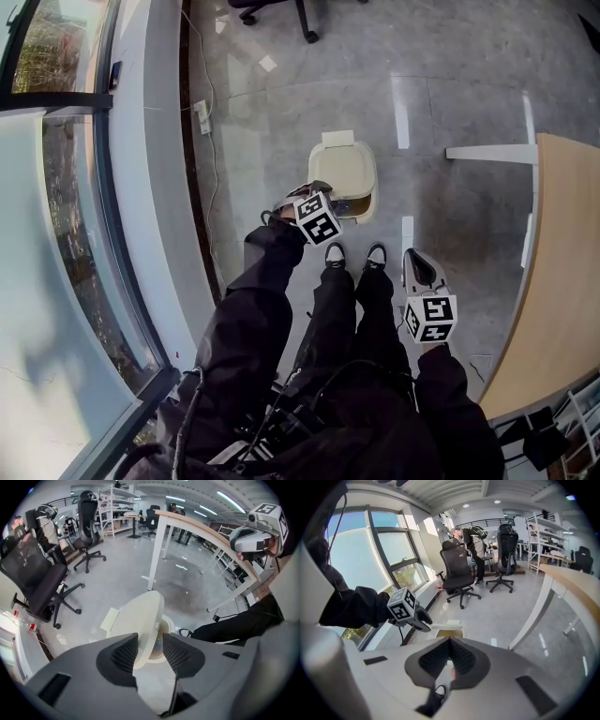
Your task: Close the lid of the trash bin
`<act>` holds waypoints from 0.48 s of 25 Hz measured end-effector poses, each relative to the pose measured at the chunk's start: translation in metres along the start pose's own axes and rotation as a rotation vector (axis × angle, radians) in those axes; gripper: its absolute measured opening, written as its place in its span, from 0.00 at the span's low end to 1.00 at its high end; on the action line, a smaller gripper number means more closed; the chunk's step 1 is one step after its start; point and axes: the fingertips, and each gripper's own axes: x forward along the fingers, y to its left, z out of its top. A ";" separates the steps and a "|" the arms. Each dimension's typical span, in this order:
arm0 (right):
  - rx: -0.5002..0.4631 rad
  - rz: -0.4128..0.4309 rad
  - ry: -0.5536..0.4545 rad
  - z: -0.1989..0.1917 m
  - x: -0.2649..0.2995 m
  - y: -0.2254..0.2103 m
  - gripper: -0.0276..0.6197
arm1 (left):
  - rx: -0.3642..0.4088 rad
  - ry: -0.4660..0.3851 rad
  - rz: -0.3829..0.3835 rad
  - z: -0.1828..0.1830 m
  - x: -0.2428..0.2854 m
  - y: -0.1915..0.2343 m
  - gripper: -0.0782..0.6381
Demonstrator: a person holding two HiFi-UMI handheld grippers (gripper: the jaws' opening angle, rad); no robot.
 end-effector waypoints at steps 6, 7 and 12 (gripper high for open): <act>-0.001 0.004 -0.012 -0.005 0.008 -0.006 0.05 | -0.001 0.028 -0.075 -0.015 0.029 -0.026 0.32; -0.001 0.005 -0.014 -0.006 0.010 -0.006 0.05 | 0.001 0.033 -0.088 -0.018 0.034 -0.030 0.32; -0.005 0.012 -0.017 -0.011 0.020 -0.009 0.05 | -0.004 0.056 -0.144 -0.034 0.062 -0.050 0.32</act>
